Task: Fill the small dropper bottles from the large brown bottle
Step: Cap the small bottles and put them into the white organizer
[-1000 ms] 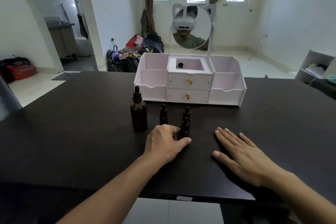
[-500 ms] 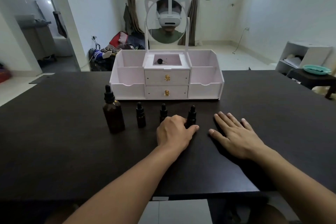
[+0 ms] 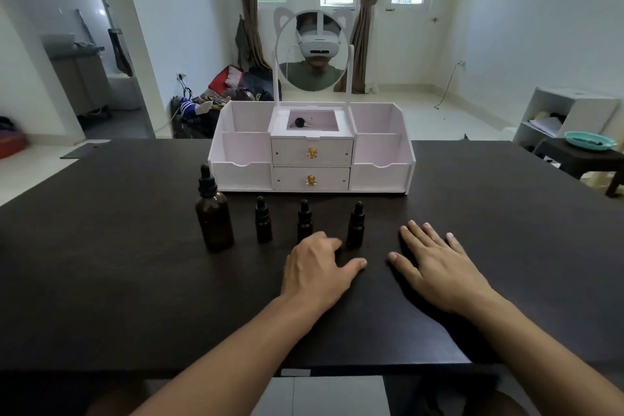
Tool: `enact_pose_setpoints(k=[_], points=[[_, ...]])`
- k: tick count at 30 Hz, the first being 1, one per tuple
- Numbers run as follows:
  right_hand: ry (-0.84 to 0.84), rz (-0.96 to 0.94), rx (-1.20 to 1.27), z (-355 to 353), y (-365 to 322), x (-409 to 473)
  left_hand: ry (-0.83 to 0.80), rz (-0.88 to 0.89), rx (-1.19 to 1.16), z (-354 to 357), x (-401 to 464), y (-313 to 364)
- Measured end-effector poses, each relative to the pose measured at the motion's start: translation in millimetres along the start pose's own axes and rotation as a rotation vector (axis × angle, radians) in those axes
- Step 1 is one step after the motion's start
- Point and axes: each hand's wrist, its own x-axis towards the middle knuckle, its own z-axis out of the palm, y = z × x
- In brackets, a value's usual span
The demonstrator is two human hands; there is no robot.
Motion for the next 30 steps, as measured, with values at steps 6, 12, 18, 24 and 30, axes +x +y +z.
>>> enact_pose_setpoints(k=[6,12,18,24,30], points=[[0.081,-0.020,-0.064,0,-8,-7,0.005,0.133,0.083,-22,-28,-36],[-0.042,0.029,-0.035,1,-4,-2,0.049,0.113,0.139,-49,-52,-77],[-0.126,0.123,-0.061,-2,-8,23,0.112,-0.038,0.138,-66,-69,-99],[-0.112,0.247,-0.031,0,-22,49,0.091,-0.271,0.242,-70,-61,-105],[-0.094,0.377,-0.032,2,-42,68,0.092,-0.392,0.056,-73,-44,-118]])
